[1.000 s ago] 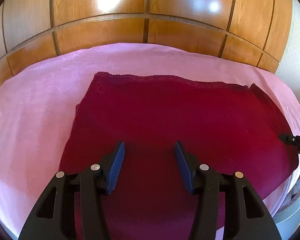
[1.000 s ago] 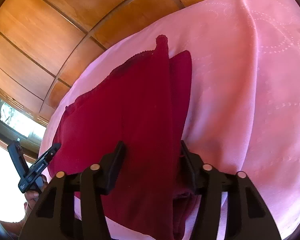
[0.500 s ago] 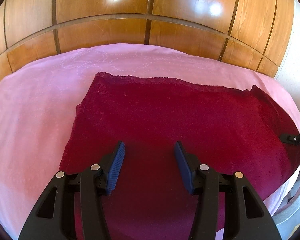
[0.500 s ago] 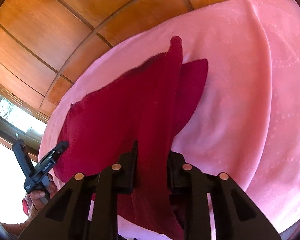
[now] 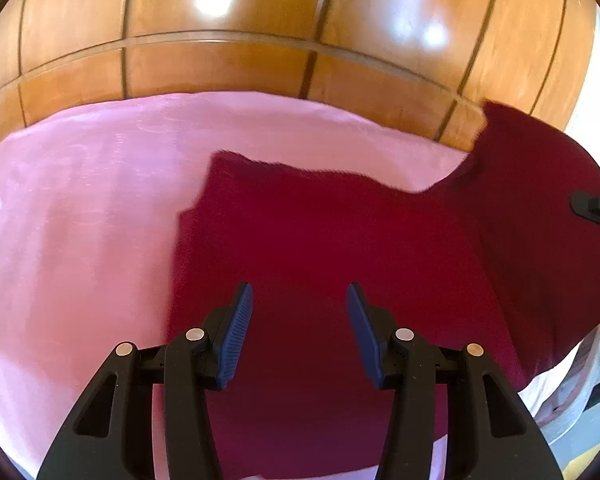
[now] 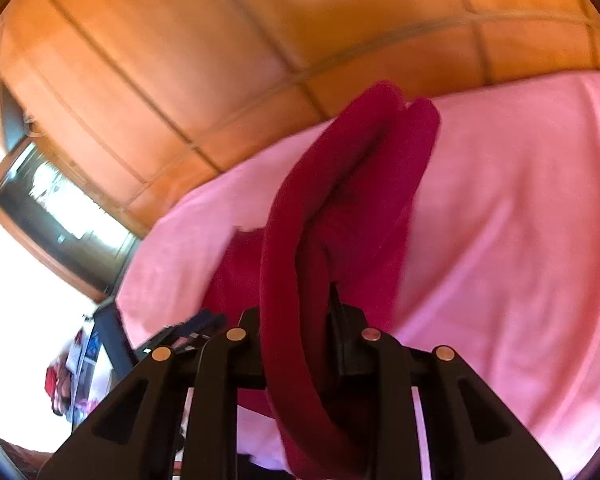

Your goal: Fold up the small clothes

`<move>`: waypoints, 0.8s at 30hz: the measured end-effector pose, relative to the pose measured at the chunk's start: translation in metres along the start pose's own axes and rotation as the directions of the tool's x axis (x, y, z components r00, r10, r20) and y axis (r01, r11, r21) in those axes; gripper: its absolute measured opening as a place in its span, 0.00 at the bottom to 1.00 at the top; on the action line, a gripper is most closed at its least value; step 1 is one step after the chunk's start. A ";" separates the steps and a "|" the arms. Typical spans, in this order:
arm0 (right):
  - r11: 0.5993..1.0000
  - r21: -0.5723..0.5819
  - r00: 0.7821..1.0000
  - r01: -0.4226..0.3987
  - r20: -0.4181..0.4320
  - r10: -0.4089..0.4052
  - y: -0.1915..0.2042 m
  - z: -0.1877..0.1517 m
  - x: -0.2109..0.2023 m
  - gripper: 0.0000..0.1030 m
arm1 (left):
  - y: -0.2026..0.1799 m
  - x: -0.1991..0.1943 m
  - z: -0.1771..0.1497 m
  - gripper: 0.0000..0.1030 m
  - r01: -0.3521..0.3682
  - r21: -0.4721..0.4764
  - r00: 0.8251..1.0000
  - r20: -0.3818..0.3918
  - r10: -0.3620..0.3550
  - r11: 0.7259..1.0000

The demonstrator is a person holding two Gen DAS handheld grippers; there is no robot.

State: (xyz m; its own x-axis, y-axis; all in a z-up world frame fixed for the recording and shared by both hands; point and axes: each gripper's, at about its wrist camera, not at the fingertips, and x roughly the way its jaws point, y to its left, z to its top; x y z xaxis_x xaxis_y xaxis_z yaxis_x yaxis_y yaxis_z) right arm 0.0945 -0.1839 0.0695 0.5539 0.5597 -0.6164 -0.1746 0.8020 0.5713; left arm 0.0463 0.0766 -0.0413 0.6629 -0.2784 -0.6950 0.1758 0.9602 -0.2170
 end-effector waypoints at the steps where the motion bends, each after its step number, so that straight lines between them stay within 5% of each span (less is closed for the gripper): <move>1: 1.000 -0.012 1.000 -0.011 -0.005 0.011 0.009 0.002 0.008 0.19 | 0.010 -0.006 0.003 0.47 0.019 -0.028 1.000 0.006 -0.018 0.999; 8: 0.993 -0.079 0.991 -0.084 -0.111 0.075 0.071 0.002 0.100 0.19 | 0.084 -0.036 0.013 0.47 0.101 -0.216 0.995 0.035 -0.095 0.971; 15: 0.972 -0.202 0.962 -0.119 -0.267 0.062 0.113 -0.038 0.177 0.19 | 0.124 -0.045 0.011 0.47 0.219 -0.338 0.975 0.053 -0.214 0.915; 19: 0.942 -0.230 0.947 -0.246 -0.265 0.183 0.119 -0.052 0.163 0.62 | 0.123 -0.040 0.015 0.47 0.311 -0.377 0.948 0.059 -0.312 0.873; 24: 0.938 -0.217 0.953 -0.271 -0.198 0.230 0.098 -0.061 0.113 0.63 | 0.113 -0.037 0.023 0.47 0.396 -0.401 0.910 0.051 -0.411 0.826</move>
State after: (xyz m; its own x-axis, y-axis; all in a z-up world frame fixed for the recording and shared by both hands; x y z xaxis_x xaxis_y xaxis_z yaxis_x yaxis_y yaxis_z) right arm 0.0904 -0.0294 0.0232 0.3267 0.7588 -0.5635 -0.4903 0.6458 0.5853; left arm 0.0584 0.1963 -0.0238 0.5685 -0.6468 -0.5084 0.1156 0.6746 -0.7291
